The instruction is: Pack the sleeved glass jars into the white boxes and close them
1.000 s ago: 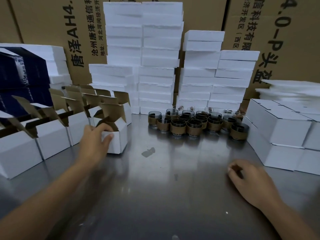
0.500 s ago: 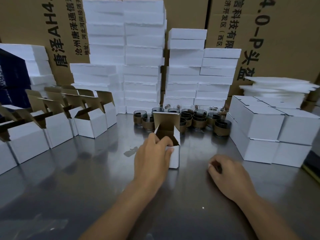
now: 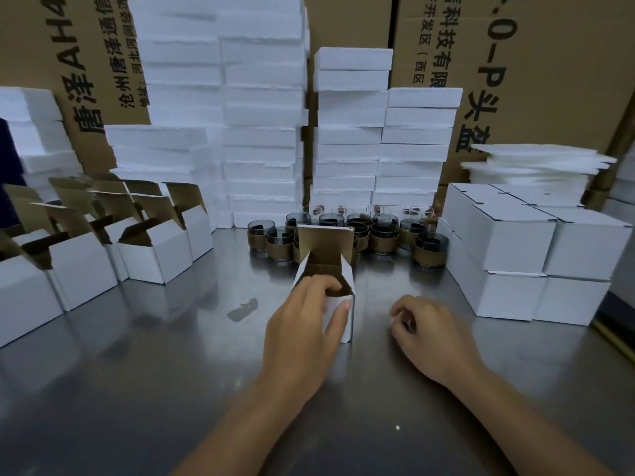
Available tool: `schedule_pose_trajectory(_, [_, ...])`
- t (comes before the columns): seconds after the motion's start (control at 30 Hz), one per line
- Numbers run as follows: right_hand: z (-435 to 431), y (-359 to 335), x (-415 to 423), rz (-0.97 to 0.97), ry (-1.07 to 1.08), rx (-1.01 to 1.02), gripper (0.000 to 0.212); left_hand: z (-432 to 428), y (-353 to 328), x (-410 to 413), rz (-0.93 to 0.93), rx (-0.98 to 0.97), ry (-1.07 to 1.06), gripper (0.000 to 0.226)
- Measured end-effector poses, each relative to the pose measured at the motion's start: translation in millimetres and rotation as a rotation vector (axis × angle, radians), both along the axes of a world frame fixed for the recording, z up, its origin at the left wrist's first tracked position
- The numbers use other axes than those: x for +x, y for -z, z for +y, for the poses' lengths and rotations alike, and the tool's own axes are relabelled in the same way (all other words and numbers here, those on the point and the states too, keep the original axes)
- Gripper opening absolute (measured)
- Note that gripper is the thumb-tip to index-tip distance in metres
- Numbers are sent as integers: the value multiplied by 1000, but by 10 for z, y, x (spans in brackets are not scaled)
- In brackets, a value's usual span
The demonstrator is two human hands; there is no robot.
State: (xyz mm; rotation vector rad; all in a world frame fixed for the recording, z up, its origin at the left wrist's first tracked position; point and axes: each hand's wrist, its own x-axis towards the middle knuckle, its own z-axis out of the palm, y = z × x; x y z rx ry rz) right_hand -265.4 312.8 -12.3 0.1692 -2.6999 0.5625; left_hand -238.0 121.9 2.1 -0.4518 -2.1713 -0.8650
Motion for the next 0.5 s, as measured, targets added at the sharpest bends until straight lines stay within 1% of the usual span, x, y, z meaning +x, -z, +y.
schedule_pose_trajectory(0.07, [-51,-38,-178,-49,-15,-69,15,13,28,2,-42,14,105,8])
schedule_pose_trajectory(0.13, [-124,-88,-387,-72,-11,-180,22,22,78,-17,-100,-1,189,6])
schedule_pose_trajectory(0.23, [-258,-169,-705,-92,-30,-366,38,31,133,-58,-154,4,250,9])
schedule_pose_trajectory(0.3, [-350,-218,-884,-105,-40,-445,47,37,142,-77,-168,10,271,11])
schedule_pose_trajectory(0.4, [-480,-252,-1095,-110,-51,-484,55,52,151,-107,-190,25,284,9])
schedule_pose_trajectory(0.47, [-553,-258,-1206,-137,-36,-439,54,58,164,-126,-205,42,279,7])
schedule_pose_trajectory(0.5, [-577,-258,-1256,-153,-24,-407,51,64,171,-132,-212,49,279,7])
